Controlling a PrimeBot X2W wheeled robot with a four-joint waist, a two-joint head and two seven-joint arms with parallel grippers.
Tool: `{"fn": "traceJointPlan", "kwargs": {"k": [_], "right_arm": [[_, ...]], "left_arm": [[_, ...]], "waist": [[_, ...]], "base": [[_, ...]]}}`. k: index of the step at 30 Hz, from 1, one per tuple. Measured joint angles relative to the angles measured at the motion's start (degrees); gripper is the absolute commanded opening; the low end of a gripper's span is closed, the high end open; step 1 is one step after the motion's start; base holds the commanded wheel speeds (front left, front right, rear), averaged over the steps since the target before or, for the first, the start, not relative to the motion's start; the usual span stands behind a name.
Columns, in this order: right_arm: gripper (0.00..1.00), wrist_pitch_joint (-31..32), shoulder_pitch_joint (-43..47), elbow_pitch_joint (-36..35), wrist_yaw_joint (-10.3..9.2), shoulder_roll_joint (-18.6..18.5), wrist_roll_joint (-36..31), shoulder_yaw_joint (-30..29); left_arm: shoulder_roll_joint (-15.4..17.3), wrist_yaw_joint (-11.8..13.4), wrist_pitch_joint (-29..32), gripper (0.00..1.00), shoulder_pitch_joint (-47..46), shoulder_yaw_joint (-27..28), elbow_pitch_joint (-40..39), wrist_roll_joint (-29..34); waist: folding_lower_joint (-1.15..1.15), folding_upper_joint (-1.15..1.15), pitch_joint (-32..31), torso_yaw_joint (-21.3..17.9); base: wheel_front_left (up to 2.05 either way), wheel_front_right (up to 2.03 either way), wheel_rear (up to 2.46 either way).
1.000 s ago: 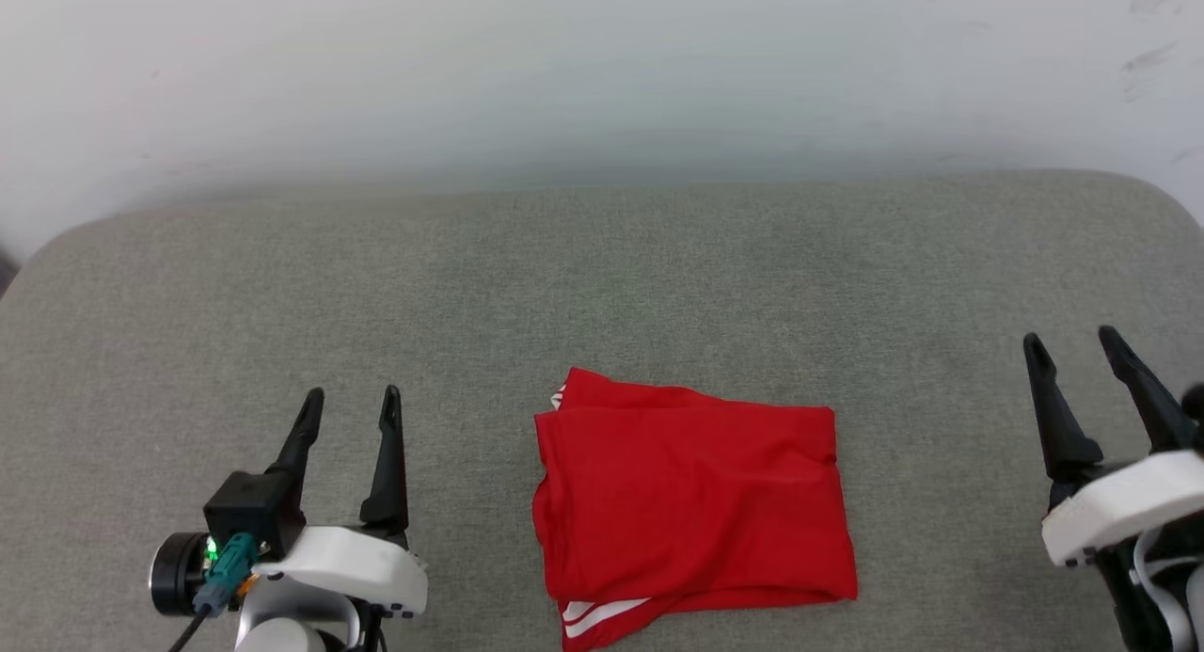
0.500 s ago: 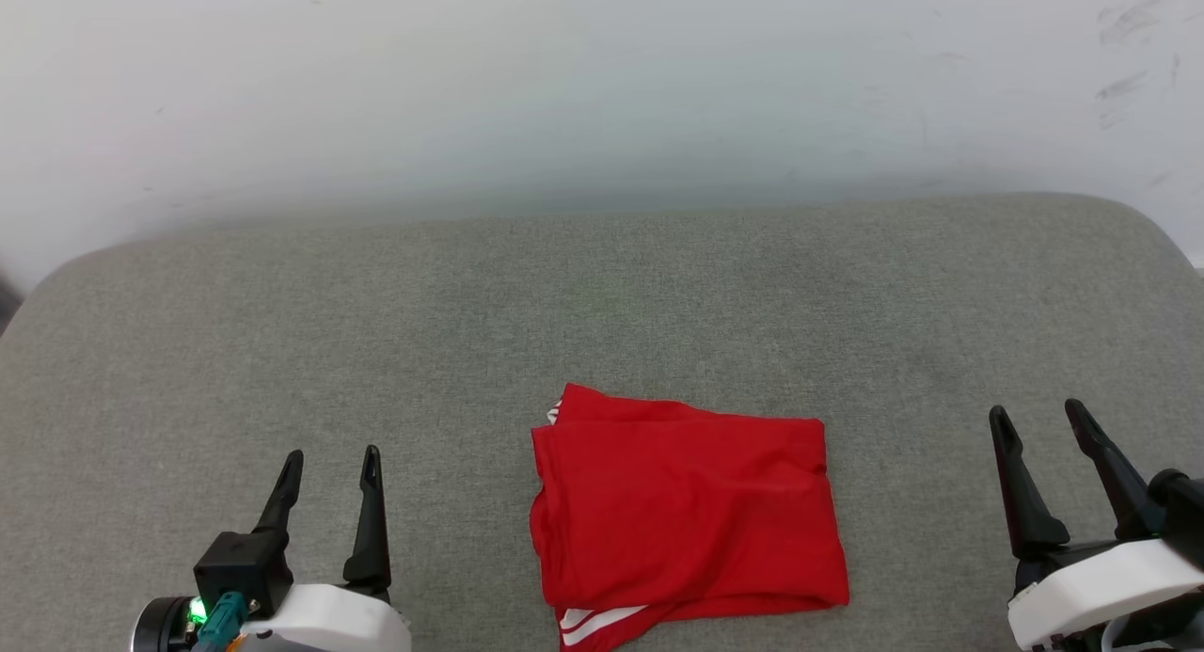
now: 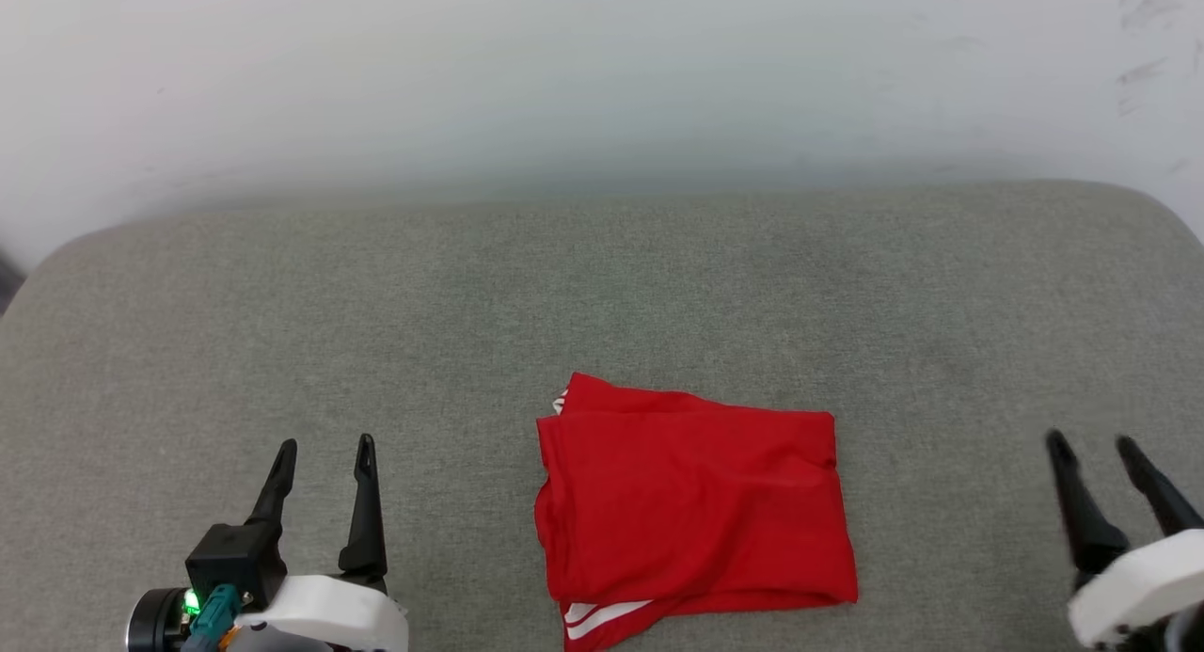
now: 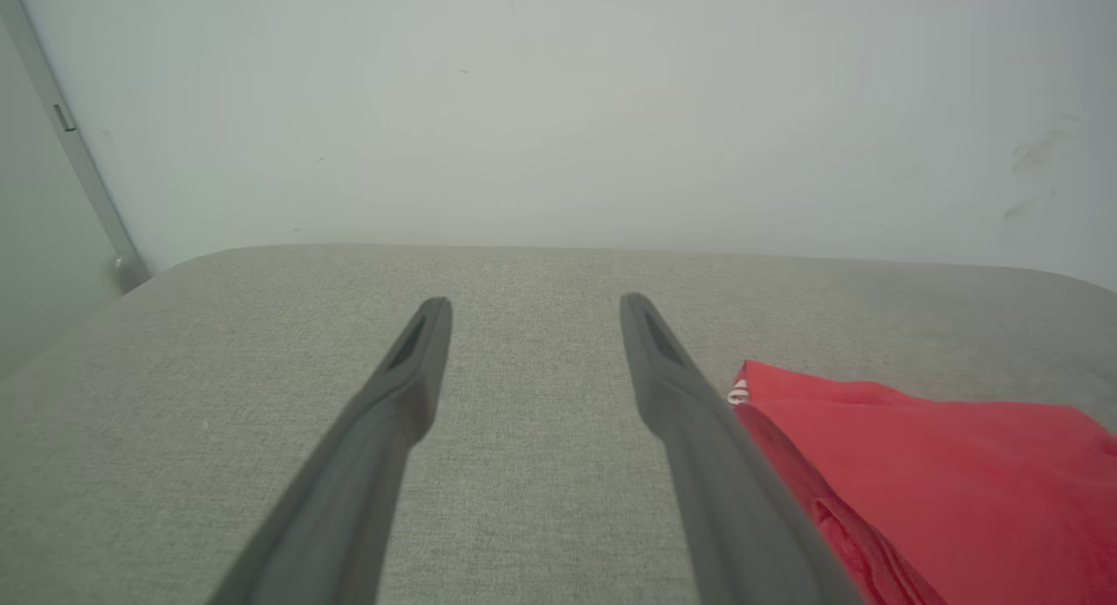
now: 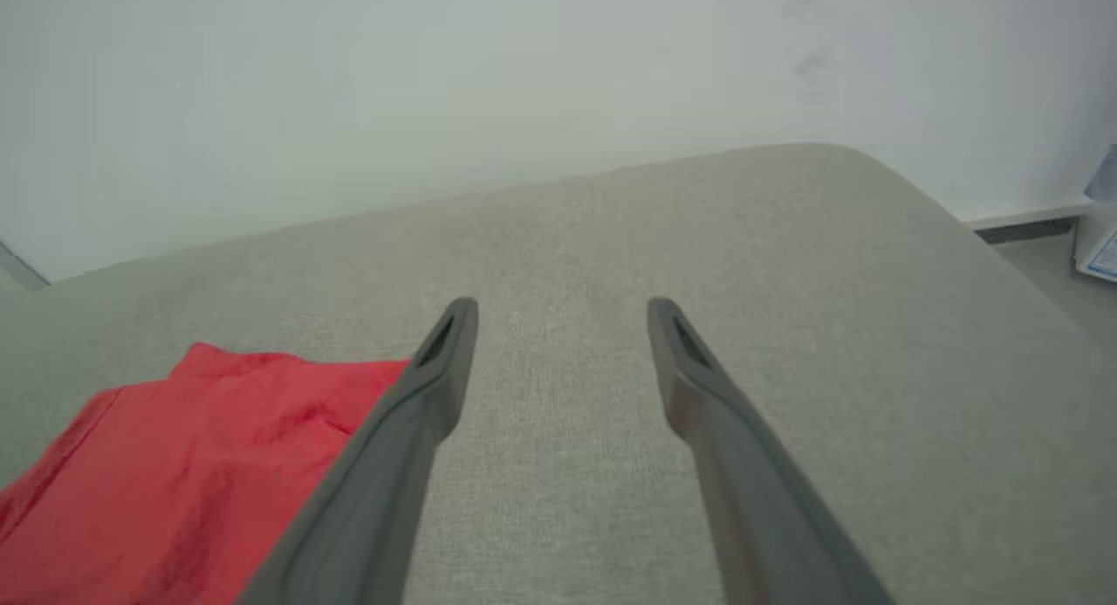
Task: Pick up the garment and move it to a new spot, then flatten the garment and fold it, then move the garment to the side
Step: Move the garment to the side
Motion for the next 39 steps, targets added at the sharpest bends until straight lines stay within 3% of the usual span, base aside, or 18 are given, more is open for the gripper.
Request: {"fn": "traceJointPlan", "kwargs": {"k": [6,11,14,19,24,28,29,30,31,39], "right_arm": [[1.00,13.57,-0.61,9.72,-0.01,-4.79,9.53,-7.36],[1.00,26.08,-2.61,16.91,-0.01,-5.59,17.55,-10.35],[1.00,33.18,-4.16,20.41,-0.01,-3.94,21.07,-11.65],[1.00,41.57,-8.27,23.27,-0.01,2.08,31.19,-12.56],[1.00,45.32,-11.79,26.82,-0.01,4.50,36.73,-13.07],[1.00,44.06,-15.71,30.96,0.00,5.30,40.03,-12.35],[0.87,43.95,-15.95,31.60,0.00,5.22,40.07,-11.71],[0.29,43.68,-16.29,32.08,0.00,5.09,40.06,-10.92],[0.00,43.31,-16.64,32.43,0.00,4.98,40.06,-10.34],[0.00,38.45,-16.81,29.51,-0.01,0.53,36.61,-0.75]], "left_arm": [[-0.90,-0.30,-0.05,1.00,-0.99,0.69,-0.43,0.44],[-2.20,-0.86,-0.09,1.00,-1.60,1.08,-1.10,1.51],[-2.92,-1.60,-0.09,1.00,-2.02,1.62,-0.69,1.68],[-4.42,-3.04,-0.15,1.00,-2.85,2.01,0.36,2.49],[-5.70,-4.07,-0.15,1.00,-4.04,2.53,0.70,3.10],[-6.75,-5.14,-0.15,1.00,-4.93,3.43,1.42,4.22],[-6.89,-5.20,-0.15,1.00,-4.93,3.57,1.54,4.56],[-7.05,-5.50,-0.15,1.00,-4.94,3.70,1.68,4.65],[-7.16,-5.64,-0.15,1.00,-4.94,3.86,1.78,4.88],[-7.75,-6.70,-0.15,1.00,-4.92,4.88,2.21,6.10]], "waist": [[0.00,0.00,0.78,1.37],[0.00,0.00,1.61,3.43],[0.00,0.00,2.06,4.96],[0.00,0.00,2.72,7.82],[0.00,0.00,3.59,10.73],[0.00,0.00,4.65,13.53],[0.00,0.00,4.73,13.83],[0.00,0.00,4.77,14.09],[0.00,0.00,4.78,14.28],[0.00,0.00,4.16,13.02]], "base": [[0.00,0.00,0.00],[0.00,0.00,0.00],[0.00,0.00,0.00],[0.00,0.00,0.00],[0.00,0.00,0.00],[0.00,0.00,0.00],[0.00,0.00,0.00],[0.00,0.00,0.00],[0.00,0.00,0.00],[0.00,0.00,0.00]]}}
